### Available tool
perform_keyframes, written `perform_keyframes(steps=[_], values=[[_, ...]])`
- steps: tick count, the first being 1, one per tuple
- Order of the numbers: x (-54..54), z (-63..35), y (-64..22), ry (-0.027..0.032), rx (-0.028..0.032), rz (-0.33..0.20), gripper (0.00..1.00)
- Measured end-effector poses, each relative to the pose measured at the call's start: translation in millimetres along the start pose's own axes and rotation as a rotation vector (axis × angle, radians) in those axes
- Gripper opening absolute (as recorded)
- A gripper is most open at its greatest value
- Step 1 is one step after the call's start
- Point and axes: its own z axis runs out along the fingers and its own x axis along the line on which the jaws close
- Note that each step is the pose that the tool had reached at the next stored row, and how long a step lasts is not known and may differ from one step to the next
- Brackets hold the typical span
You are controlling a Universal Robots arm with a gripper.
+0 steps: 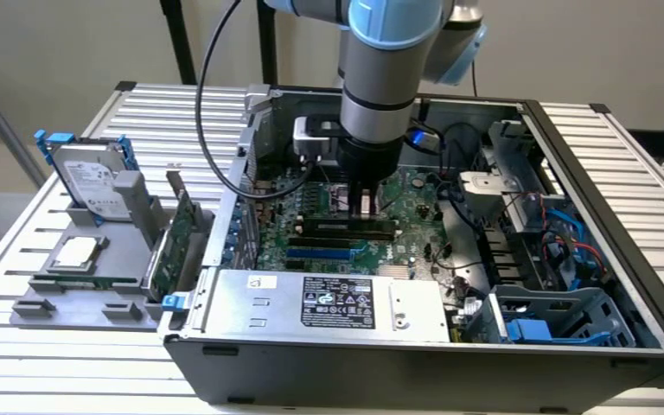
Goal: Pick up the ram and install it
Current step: 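Insert the ram into the slot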
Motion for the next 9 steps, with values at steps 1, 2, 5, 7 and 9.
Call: perform_keyframes(steps=[1, 2, 5, 7, 9], values=[[0.0, 0.0, 0.2, -0.0001, 0.0000, 0.000, 0.00], [0.0, 0.1, 0.3, -0.0001, -0.0001, 0.000, 0.00], [-0.1, 0.3, 0.6, -0.0001, -0.0001, 0.000, 0.00], [-0.1, 1.4, 0.5, -0.0003, 0.0000, 0.000, 0.00], [0.0, 2.9, 0.6, 0.0000, -0.0001, 0.000, 0.00]])
